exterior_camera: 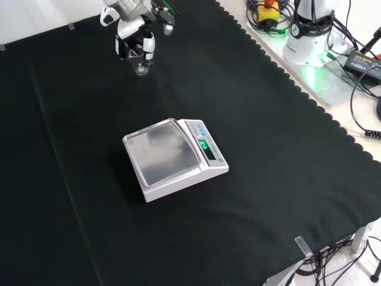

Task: Pick up the beaker.

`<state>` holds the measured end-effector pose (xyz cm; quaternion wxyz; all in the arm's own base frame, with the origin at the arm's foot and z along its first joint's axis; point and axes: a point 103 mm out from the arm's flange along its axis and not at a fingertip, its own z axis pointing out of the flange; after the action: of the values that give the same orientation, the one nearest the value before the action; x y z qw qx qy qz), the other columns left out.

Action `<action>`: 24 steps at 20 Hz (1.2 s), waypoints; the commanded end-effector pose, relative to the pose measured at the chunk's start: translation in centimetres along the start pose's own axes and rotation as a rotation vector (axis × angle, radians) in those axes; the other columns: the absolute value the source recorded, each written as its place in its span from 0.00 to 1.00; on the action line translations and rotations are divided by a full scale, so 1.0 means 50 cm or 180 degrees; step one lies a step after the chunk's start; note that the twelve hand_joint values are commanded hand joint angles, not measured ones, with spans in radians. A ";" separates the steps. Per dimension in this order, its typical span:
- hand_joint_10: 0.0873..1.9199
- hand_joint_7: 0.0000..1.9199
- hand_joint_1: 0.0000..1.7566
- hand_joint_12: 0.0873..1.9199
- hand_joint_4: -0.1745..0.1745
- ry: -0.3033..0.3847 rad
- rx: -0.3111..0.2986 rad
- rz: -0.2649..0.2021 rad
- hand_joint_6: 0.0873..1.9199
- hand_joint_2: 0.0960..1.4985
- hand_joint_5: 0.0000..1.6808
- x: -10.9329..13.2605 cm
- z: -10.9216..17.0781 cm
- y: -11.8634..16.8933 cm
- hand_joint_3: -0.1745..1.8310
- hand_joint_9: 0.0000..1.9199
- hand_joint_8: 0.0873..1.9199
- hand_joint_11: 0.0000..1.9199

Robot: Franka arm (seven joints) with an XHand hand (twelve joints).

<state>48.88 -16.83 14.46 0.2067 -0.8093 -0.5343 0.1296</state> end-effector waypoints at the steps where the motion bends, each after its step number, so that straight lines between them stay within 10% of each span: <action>1: 0.04 0.53 0.67 0.27 0.00 -0.0276 -0.0225 -0.0097 0.41 0.64 0.64 0.052 -0.125 -0.105 0.15 0.72 0.39 0.77; 14: 0.04 0.53 0.67 0.27 0.00 -0.0545 -0.0639 -0.0243 0.41 0.65 0.64 0.220 -0.230 -0.322 0.14 0.73 0.39 0.78; 24: 0.03 0.53 0.67 0.27 0.00 -0.0625 -0.0682 -0.0159 0.41 0.65 0.65 0.269 -0.244 -0.356 0.14 0.73 0.39 0.79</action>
<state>45.13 -1.78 33.50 0.0733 -0.7994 -0.5803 0.1373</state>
